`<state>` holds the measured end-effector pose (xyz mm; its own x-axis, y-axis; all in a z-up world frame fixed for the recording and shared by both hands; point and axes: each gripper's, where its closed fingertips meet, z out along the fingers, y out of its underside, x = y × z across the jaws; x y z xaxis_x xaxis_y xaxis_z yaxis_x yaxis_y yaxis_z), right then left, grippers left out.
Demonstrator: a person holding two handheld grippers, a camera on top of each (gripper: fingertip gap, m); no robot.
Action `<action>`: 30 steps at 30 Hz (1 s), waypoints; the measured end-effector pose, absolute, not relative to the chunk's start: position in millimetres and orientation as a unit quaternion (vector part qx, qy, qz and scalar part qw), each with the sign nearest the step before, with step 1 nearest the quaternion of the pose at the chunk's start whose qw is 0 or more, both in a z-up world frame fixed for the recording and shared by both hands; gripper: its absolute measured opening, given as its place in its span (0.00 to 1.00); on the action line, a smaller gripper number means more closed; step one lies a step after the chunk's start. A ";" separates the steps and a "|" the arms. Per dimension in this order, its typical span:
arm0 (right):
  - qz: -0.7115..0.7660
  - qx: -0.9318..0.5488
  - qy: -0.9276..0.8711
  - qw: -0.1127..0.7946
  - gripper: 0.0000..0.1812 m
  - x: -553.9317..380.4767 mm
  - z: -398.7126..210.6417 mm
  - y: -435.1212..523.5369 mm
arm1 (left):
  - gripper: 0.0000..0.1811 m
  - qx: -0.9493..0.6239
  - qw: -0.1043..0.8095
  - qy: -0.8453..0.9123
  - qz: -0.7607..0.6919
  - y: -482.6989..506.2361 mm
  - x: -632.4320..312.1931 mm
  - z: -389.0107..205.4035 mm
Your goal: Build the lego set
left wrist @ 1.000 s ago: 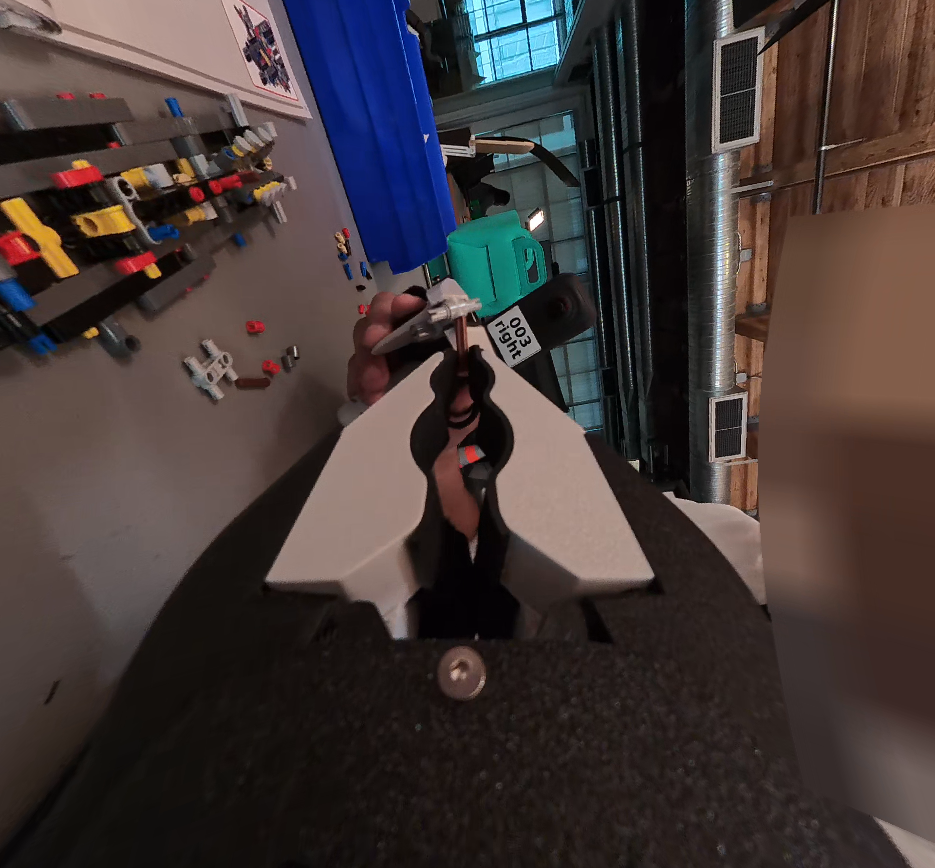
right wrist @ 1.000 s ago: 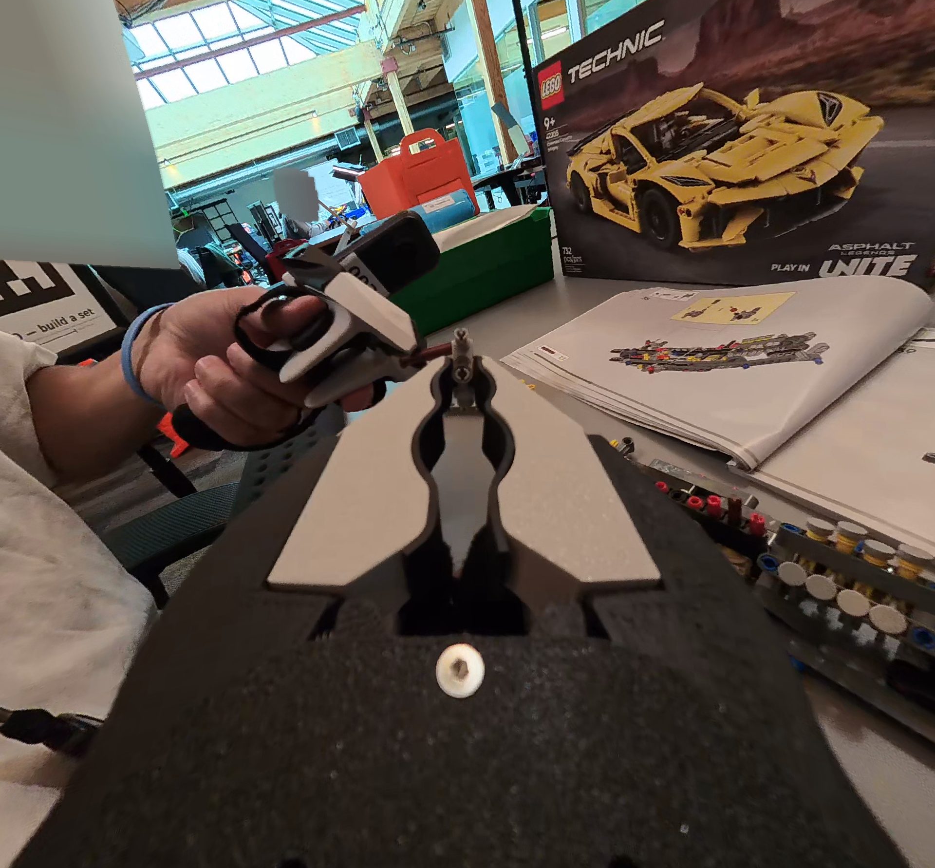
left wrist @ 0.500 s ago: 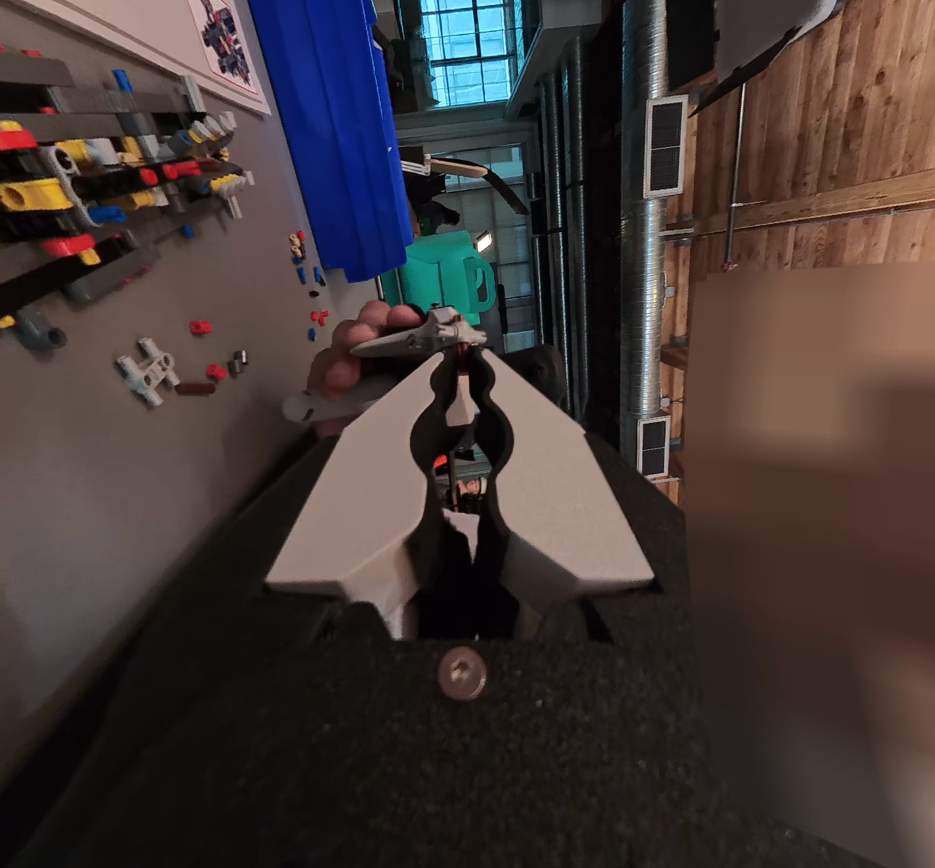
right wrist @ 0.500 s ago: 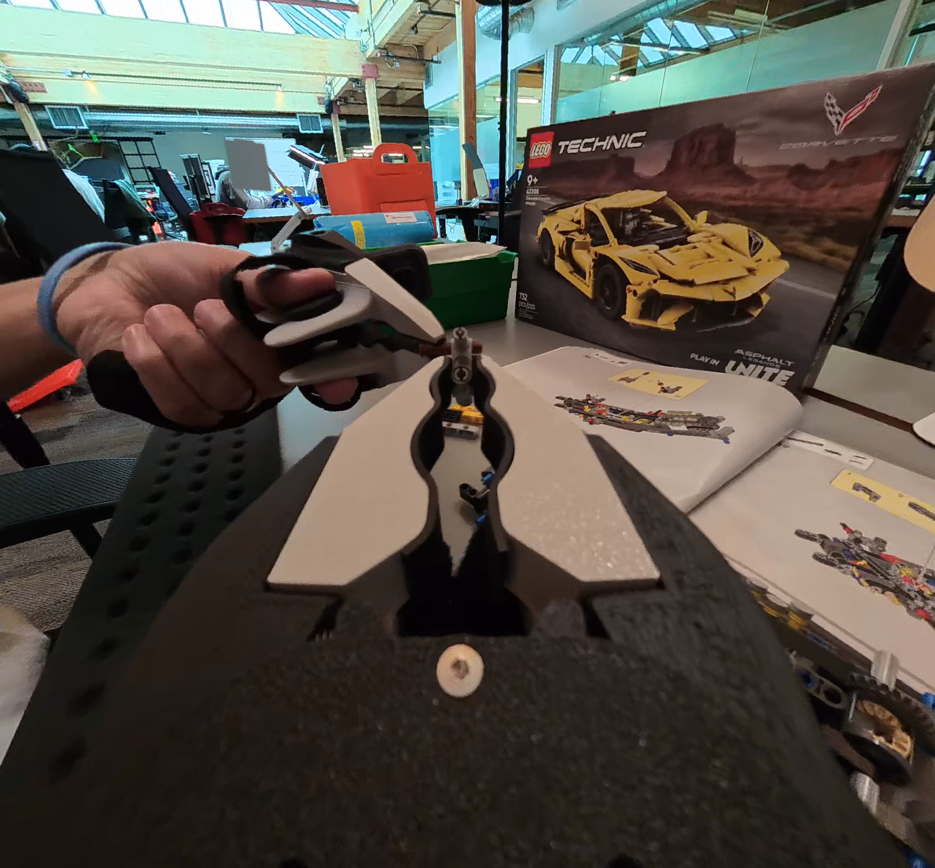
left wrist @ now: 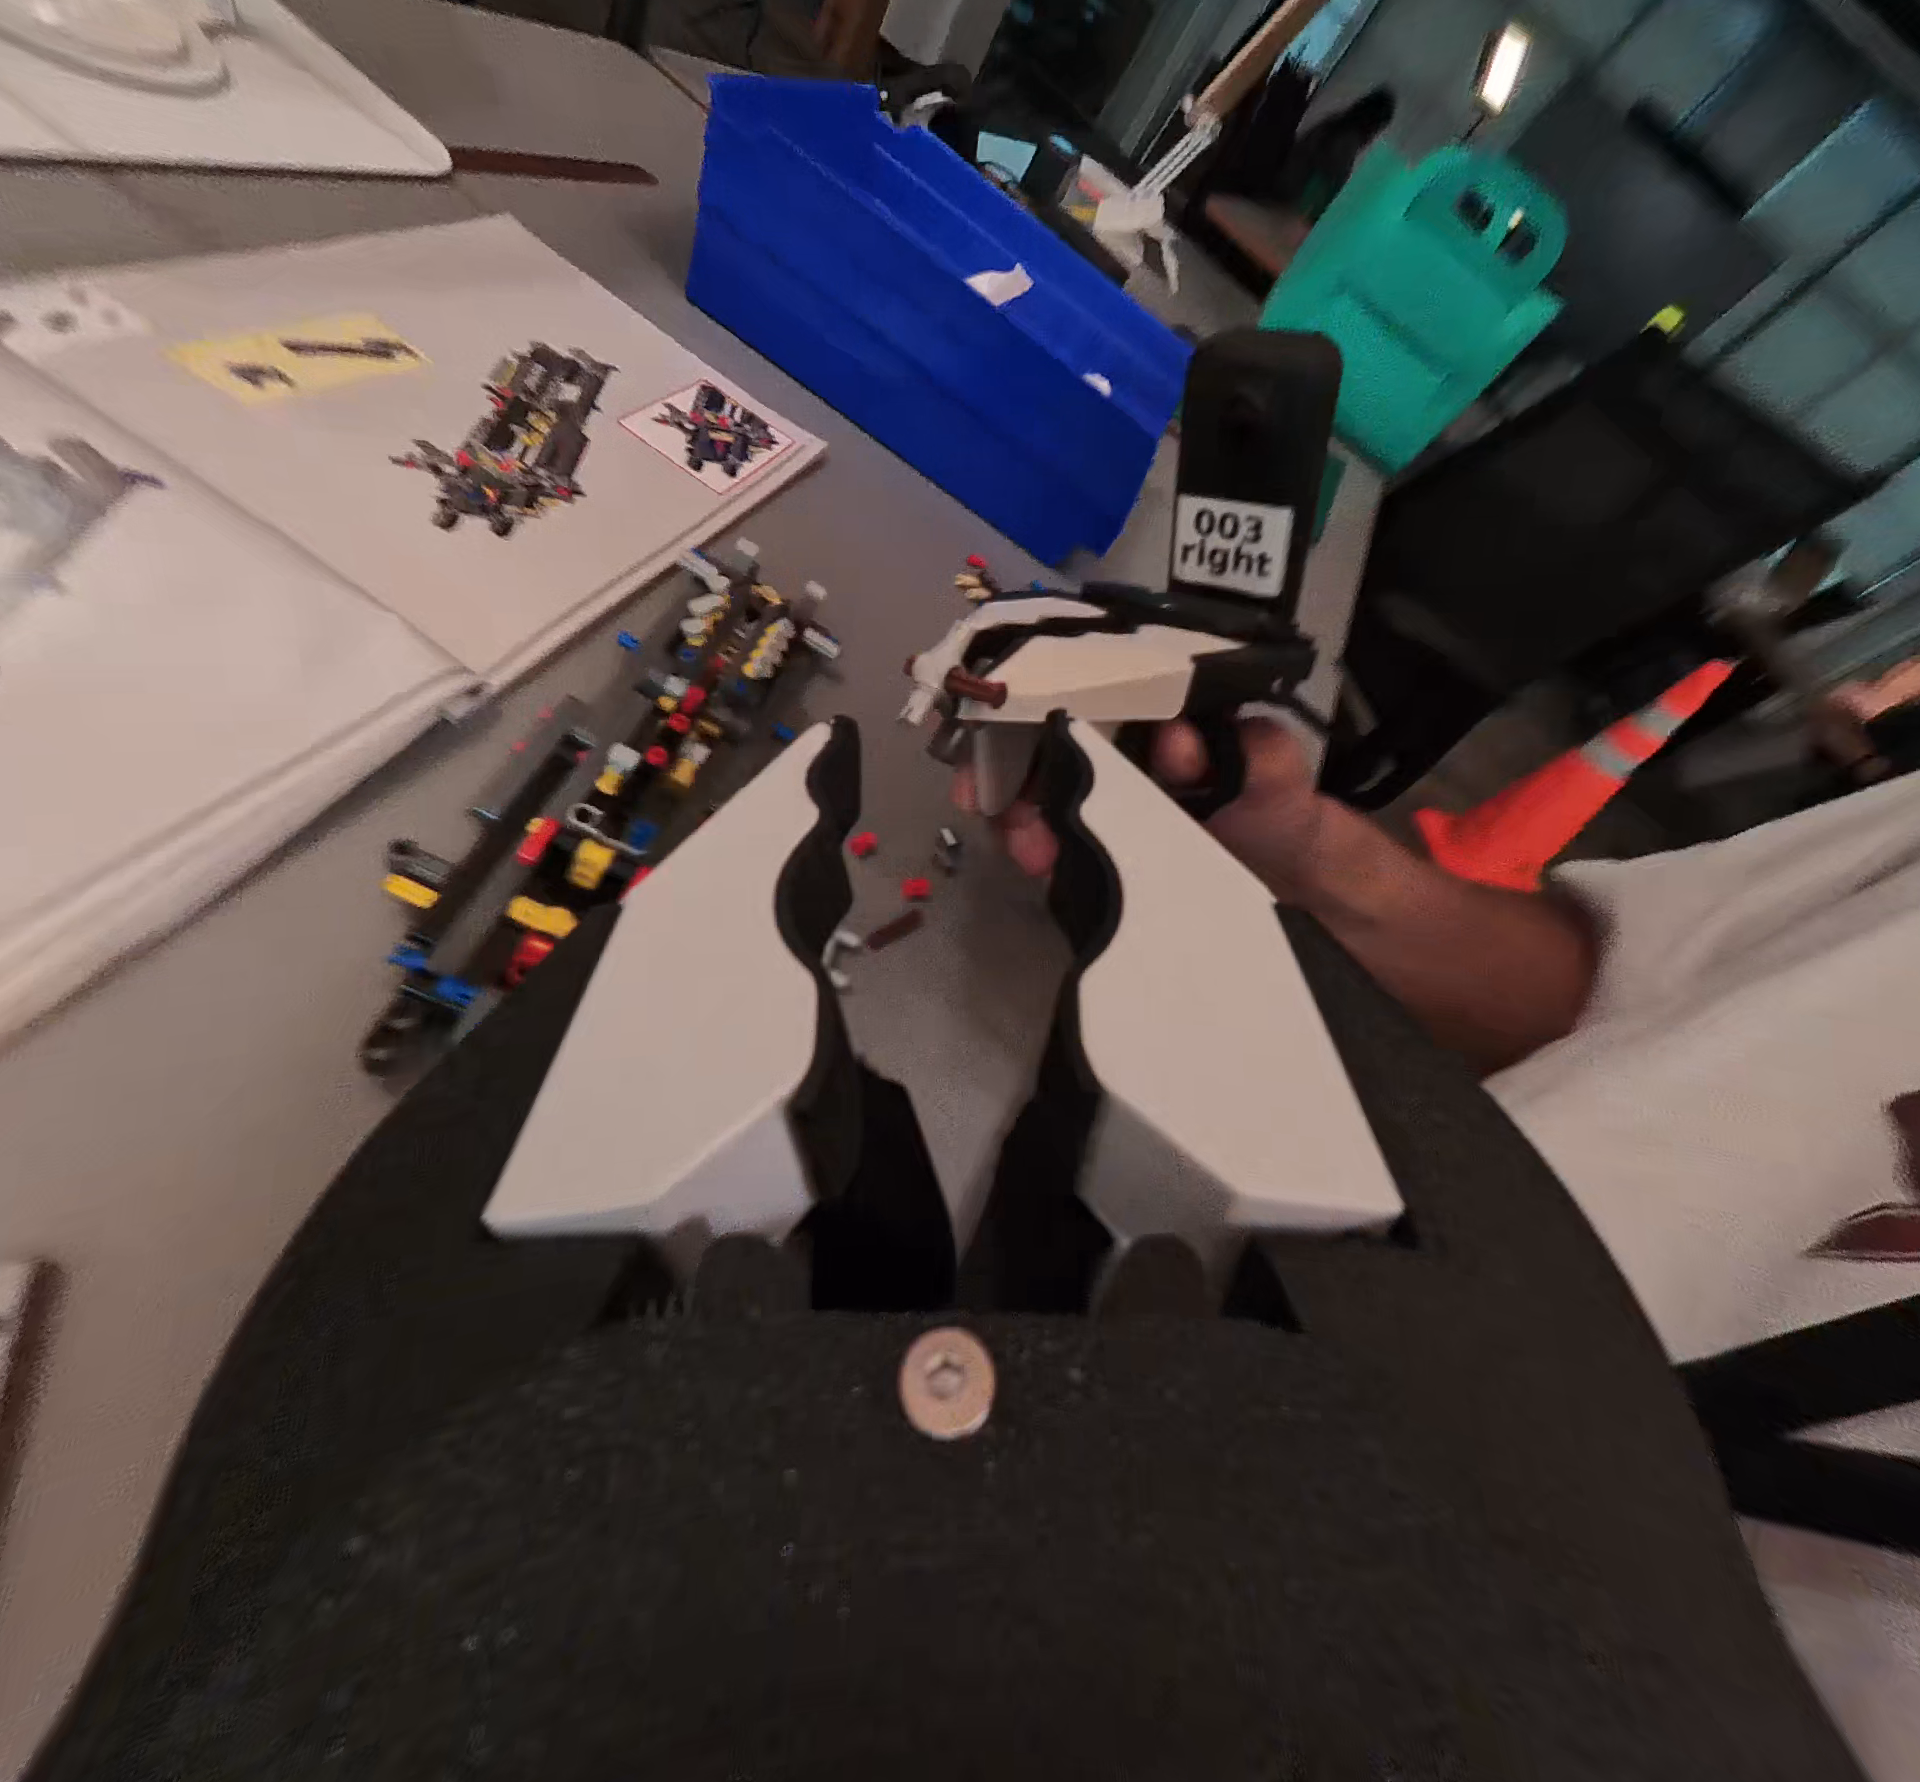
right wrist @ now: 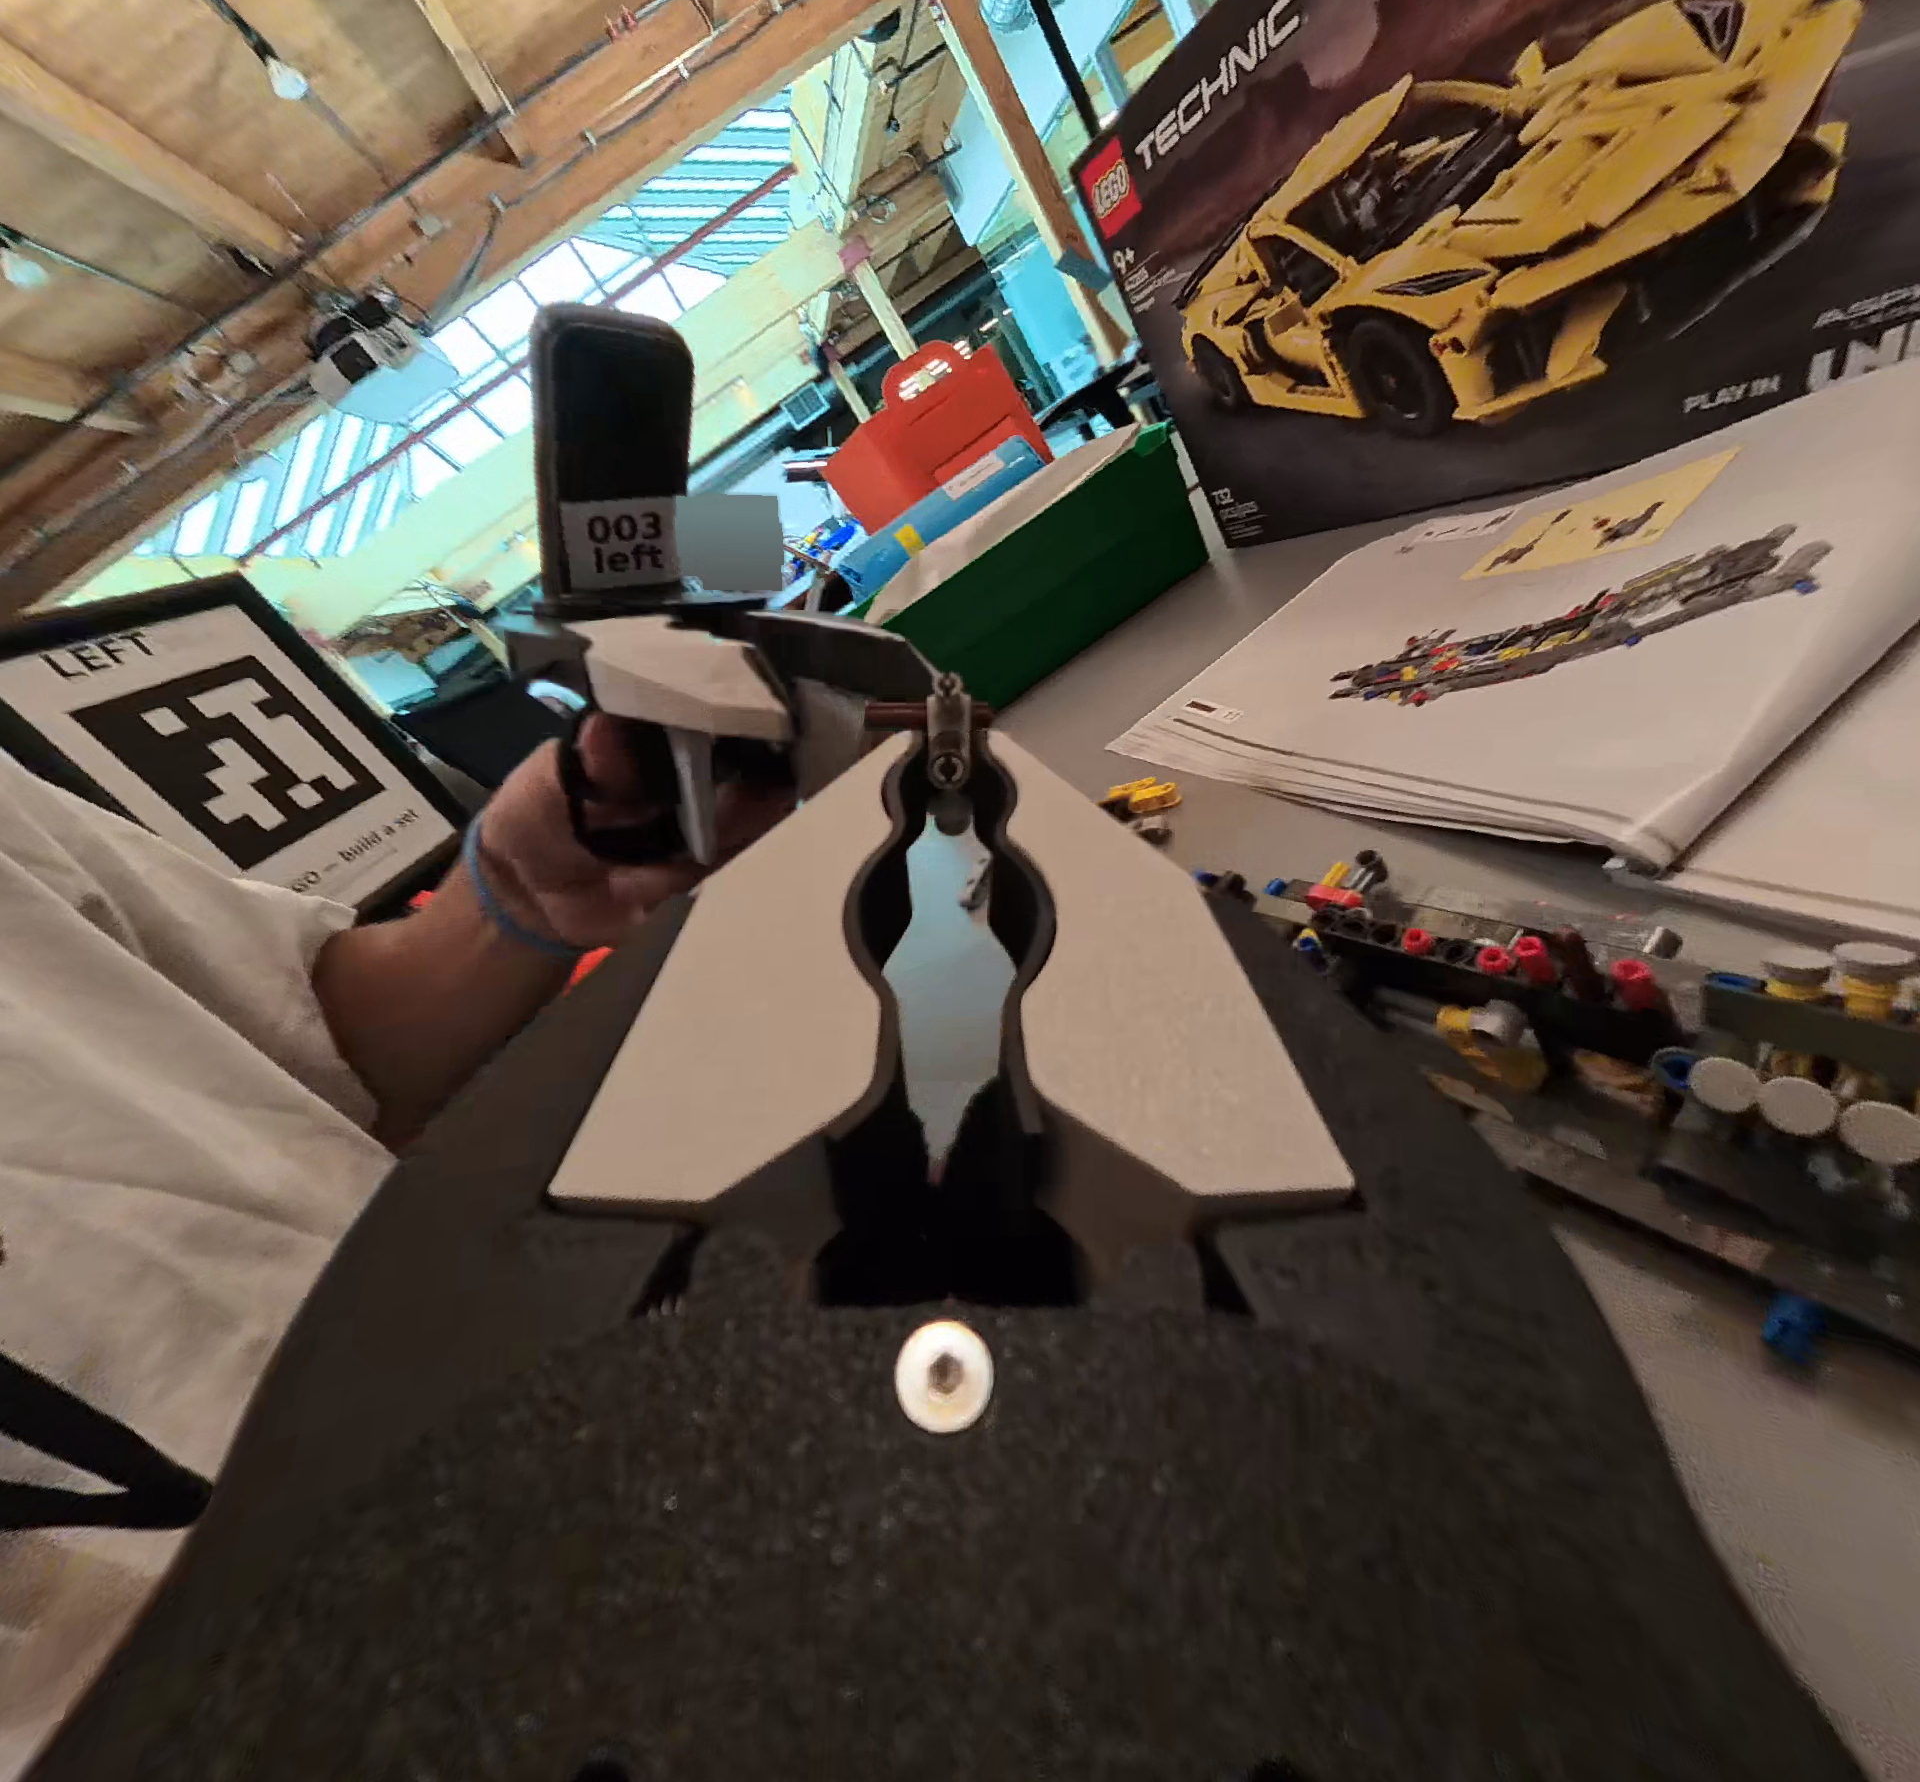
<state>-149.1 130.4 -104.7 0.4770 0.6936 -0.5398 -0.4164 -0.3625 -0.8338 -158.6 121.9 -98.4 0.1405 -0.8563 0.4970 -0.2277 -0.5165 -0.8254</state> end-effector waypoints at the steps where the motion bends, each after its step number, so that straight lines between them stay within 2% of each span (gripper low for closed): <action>1: 0.510 -0.652 -0.105 0.551 0.03 -149.9 -103.2 129.0 | 0.18 -0.686 0.317 0.410 -0.511 124.7 -158.9 -99.7; 7: 0.513 -0.651 -0.138 0.542 0.03 -162.3 -103.9 120.2 | 0.14 -0.652 0.277 0.419 -0.568 116.0 -153.5 -98.2; 13: 0.510 -0.643 -0.169 0.546 0.03 -170.0 -101.1 113.4 | 0.15 -0.652 0.286 0.420 -0.562 119.4 -159.7 -99.0; 20: 0.514 -0.634 -0.179 0.549 0.03 -170.8 -97.9 110.5 | 0.15 -0.608 0.301 0.507 -0.532 101.6 -170.1 -99.0; 30: 0.495 -0.639 -0.221 0.545 0.03 -179.7 -103.2 103.5 | 0.08 -0.601 0.263 0.532 -0.535 93.4 -172.7 -104.2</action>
<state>-179.7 103.5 -103.2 0.4115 0.8227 -0.3922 -0.2580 -0.3075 -0.9159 -172.7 93.4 -104.2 -0.1398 -0.9215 0.3624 -0.3577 -0.2942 -0.8863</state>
